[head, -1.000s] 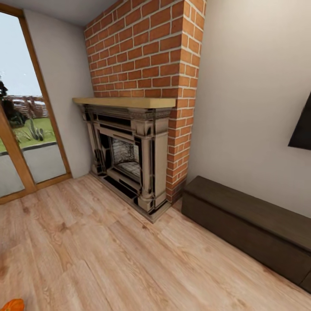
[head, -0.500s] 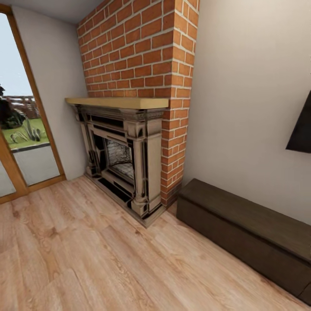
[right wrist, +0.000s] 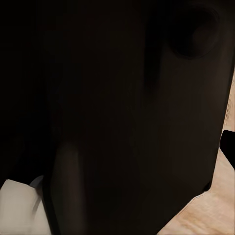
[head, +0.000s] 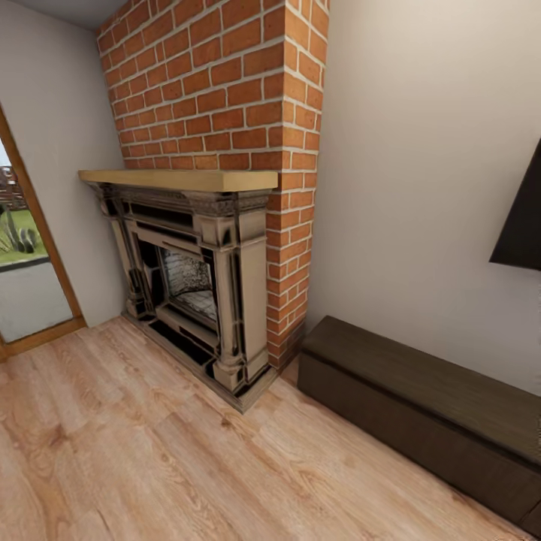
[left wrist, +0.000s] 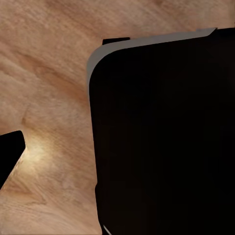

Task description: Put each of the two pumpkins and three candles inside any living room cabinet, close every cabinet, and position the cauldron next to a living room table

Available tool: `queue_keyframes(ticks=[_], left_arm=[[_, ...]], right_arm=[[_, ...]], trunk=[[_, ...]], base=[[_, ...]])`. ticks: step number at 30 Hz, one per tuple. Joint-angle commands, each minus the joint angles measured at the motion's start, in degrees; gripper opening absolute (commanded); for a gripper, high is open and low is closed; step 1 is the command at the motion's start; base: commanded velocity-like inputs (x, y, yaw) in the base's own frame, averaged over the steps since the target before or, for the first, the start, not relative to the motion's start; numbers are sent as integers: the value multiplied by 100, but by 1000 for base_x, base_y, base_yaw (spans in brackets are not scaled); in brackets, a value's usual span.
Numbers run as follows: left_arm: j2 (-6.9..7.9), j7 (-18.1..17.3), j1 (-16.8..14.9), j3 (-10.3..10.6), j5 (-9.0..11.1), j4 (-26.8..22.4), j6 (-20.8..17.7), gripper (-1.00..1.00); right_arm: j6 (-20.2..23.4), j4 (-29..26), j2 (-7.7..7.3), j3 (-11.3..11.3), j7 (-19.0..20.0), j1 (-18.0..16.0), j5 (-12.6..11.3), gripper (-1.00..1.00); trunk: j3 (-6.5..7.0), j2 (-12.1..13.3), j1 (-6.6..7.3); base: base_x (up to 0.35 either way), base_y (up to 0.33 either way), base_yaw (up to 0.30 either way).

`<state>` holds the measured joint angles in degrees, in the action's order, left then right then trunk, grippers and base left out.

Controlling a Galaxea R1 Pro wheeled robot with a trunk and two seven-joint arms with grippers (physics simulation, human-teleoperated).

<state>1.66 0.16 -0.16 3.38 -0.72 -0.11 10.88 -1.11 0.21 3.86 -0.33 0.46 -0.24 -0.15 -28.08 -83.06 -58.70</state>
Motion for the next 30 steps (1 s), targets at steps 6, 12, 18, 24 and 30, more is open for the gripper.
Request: queue_keyframes(ticks=[6,12,18,24,30], left_arm=[[6,2,6,32,-7,2,21,100],[10,2,12,31,-7,2,27,100],[10,2,21,31,-7,2,28,100],[10,2,19,32,-7,2,28,100],[10,2,23,32,-7,2,28,100]], right_arm=[[-12,19,-6,-10,6,-4,-2,100],[-12,30,-8,-11,9,-3,-2,100],[-13,31,-8,-11,13,-4,-2,100],[-12,31,-7,-10,15,-3,-2,100],[-15,31,-5,-11,15,-3,-2,100]], trunk=[[-5,-2,-3],[-5,-2,-3],[-5,-2,-3],[-5,-2,-3],[-5,-2,-3]], base=[[176,66,-294],[23,8,-297],[3,1,-297],[0,1,-298],[68,85,-297]])
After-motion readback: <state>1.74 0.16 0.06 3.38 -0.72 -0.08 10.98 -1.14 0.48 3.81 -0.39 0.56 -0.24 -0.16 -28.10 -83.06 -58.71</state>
